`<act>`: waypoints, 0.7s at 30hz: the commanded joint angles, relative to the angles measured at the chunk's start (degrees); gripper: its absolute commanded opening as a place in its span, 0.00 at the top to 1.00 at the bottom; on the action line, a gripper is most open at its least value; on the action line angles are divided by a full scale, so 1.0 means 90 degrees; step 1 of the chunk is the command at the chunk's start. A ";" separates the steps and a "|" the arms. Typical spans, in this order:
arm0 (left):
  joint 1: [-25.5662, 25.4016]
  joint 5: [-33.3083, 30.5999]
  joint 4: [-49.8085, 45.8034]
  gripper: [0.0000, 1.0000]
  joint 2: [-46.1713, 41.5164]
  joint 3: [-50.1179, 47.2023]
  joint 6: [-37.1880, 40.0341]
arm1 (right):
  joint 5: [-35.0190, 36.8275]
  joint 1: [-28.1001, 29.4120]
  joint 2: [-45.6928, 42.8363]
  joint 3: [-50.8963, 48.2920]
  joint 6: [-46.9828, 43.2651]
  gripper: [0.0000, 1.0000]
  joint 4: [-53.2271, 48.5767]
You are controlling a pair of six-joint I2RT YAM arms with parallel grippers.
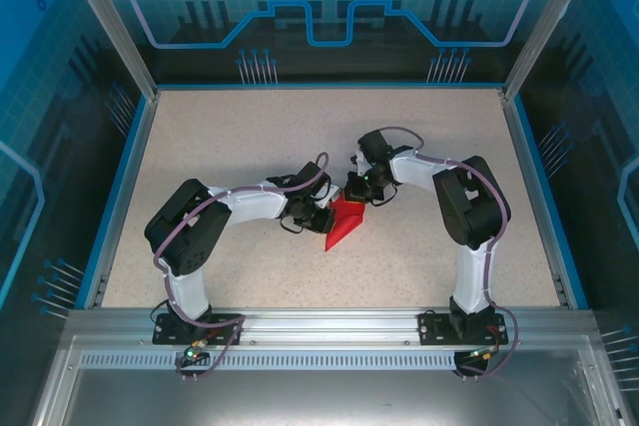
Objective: Fold a paper plane with a square sheet of paper (pick it up from the middle)
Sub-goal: Third fold the triangle at the center of the table.
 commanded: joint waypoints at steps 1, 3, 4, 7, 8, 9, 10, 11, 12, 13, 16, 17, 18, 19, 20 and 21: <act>0.0001 -0.0078 -0.0063 0.97 -0.0224 -0.0029 0.0110 | 0.0012 0.0029 0.0318 -0.0081 -0.0035 1.00 -0.0289; 0.0001 -0.0087 -0.0102 0.97 -0.0260 -0.0012 0.0093 | 0.0000 0.0029 0.0315 -0.0098 -0.0034 1.00 -0.0284; 0.0001 -0.0078 -0.0118 0.97 -0.0291 -0.0009 0.0093 | -0.0013 0.0028 0.0317 -0.0101 -0.0036 1.00 -0.0267; 0.0010 -0.0096 -0.0112 0.97 -0.0389 -0.0034 0.0118 | -0.0033 0.0011 0.0327 -0.0120 -0.0019 1.00 -0.0245; 0.0001 -0.0102 -0.0140 0.97 -0.0354 -0.0015 0.0134 | -0.0054 0.0007 0.0327 -0.0129 -0.0017 1.00 -0.0228; 0.0002 -0.0114 -0.0164 0.97 -0.0310 0.0006 0.0146 | -0.0058 0.0009 0.0334 -0.0130 -0.0017 1.00 -0.0216; 0.0003 -0.0124 -0.0150 0.97 -0.0266 0.0019 0.0141 | -0.0063 0.0002 0.0335 -0.0130 -0.0017 1.00 -0.0206; 0.0001 -0.0108 -0.0121 0.97 -0.0221 0.0017 0.0135 | -0.0076 -0.0001 0.0344 -0.0130 -0.0003 1.00 -0.0197; 0.0001 -0.0104 -0.0102 0.97 -0.0185 0.0012 0.0130 | -0.0092 -0.0001 0.0346 -0.0138 -0.0007 1.00 -0.0191; 0.0001 -0.0124 -0.0101 0.97 -0.0145 0.0036 0.0113 | -0.0095 -0.0001 0.0347 -0.0146 -0.0002 1.00 -0.0187; 0.0001 -0.0224 -0.0126 0.97 -0.0027 0.0060 0.0107 | -0.0119 -0.0001 0.0346 -0.0171 0.0012 1.00 -0.0149; 0.0001 -0.0267 -0.0128 0.97 -0.0001 0.0066 0.0110 | -0.0129 -0.0001 0.0344 -0.0179 0.0015 1.00 -0.0138; 0.0001 -0.0298 -0.0128 0.97 0.0021 0.0070 0.0109 | -0.0135 -0.0001 0.0352 -0.0188 0.0022 1.00 -0.0128; 0.0001 -0.0291 -0.0120 0.97 0.0053 0.0094 0.0119 | -0.0144 -0.0001 0.0354 -0.0196 0.0024 1.00 -0.0117; 0.0006 -0.0272 -0.0118 0.97 0.0078 0.0105 0.0124 | -0.0148 -0.0001 0.0354 -0.0198 0.0022 1.00 -0.0118; 0.0001 -0.0251 -0.0100 0.97 0.0092 0.0117 0.0129 | -0.0144 -0.0005 0.0358 -0.0206 0.0022 1.00 -0.0101</act>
